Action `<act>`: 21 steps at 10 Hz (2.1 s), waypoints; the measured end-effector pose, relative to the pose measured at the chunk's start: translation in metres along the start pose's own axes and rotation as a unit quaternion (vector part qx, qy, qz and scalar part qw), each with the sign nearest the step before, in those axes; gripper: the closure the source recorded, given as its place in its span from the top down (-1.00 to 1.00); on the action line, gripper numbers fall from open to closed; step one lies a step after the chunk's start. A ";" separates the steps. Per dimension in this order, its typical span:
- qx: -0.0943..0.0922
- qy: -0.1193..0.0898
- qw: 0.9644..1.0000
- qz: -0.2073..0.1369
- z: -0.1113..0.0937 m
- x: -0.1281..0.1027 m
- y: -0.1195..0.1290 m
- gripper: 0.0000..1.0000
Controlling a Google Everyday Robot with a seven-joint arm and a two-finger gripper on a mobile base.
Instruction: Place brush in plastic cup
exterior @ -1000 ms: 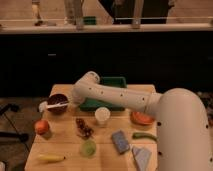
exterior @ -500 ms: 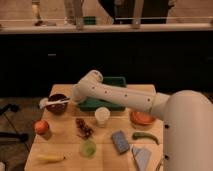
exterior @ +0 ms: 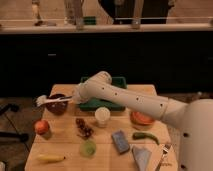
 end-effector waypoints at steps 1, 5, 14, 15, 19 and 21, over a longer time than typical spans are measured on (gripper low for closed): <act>0.000 -0.010 1.000 -0.008 -0.007 -0.002 0.006 -1.00; 0.010 -0.041 0.999 -0.025 -0.042 0.012 0.037 -1.00; 0.037 -0.049 0.998 0.018 -0.076 0.067 0.101 -1.00; 0.037 -0.050 0.998 0.018 -0.076 0.067 0.104 -1.00; 0.037 -0.050 0.998 0.018 -0.076 0.067 0.103 -1.00; 0.037 -0.050 0.998 0.018 -0.076 0.067 0.103 -1.00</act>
